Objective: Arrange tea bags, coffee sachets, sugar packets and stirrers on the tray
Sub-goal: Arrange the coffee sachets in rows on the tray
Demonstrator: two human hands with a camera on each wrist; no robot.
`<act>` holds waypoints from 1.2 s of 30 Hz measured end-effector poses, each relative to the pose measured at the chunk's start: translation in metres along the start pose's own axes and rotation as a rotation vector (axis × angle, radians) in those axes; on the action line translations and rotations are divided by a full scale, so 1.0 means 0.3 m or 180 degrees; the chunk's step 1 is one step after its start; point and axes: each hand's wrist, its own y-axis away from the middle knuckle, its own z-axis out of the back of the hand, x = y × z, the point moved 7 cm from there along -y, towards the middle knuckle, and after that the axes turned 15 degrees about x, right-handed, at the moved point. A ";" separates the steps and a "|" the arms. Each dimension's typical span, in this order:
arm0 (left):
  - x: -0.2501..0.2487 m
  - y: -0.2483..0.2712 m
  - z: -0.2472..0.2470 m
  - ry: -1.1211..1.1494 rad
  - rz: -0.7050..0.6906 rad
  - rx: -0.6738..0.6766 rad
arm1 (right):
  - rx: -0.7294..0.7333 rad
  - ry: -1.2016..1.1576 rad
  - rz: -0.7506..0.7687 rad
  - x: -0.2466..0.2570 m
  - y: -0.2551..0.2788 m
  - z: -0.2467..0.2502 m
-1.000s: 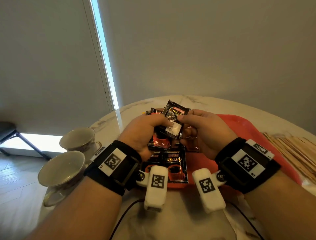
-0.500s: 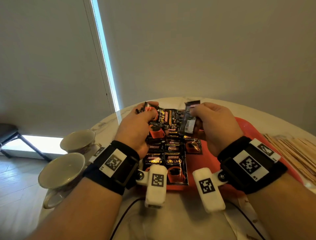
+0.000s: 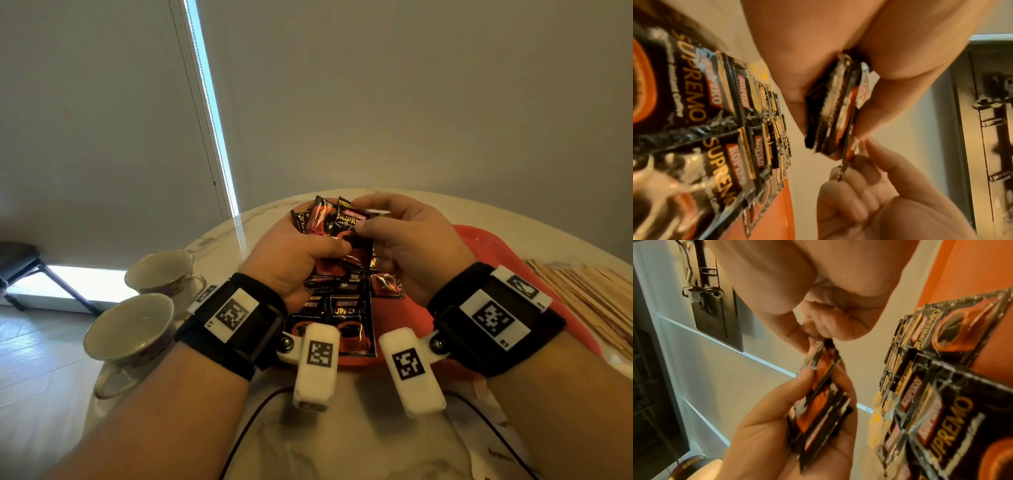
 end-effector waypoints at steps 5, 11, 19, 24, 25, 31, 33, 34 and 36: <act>-0.003 0.007 0.008 0.0091 0.0146 -0.0151 | -0.0133 0.0002 -0.0317 -0.021 -0.001 0.038; -0.013 0.010 0.002 0.0067 0.0238 -0.0066 | -0.0455 -0.0565 -0.0308 -0.024 -0.009 0.070; 0.026 -0.003 0.054 0.0299 0.0365 -0.0529 | -0.0060 -0.0124 -0.0229 -0.006 -0.002 0.030; 0.029 0.002 0.080 0.0479 0.0403 -0.0843 | -0.0622 -0.0388 -0.0300 -0.033 0.009 0.137; 0.030 0.004 0.087 0.0508 0.0424 -0.0916 | -0.0756 -0.0457 -0.0438 -0.058 0.013 0.169; 0.029 0.014 0.089 0.0539 0.0616 -0.0995 | -0.0903 -0.0089 -0.1752 -0.202 0.082 0.263; 0.029 0.016 0.085 0.0520 0.0653 -0.0984 | -0.0901 0.0143 -0.1860 -0.211 0.092 0.272; 0.028 0.016 0.084 0.0521 0.0660 -0.0979 | -0.0869 0.0208 -0.1876 -0.212 0.093 0.269; 0.028 0.017 0.082 0.0553 0.0664 -0.0971 | -0.0763 0.0312 -0.1922 -0.210 0.090 0.257</act>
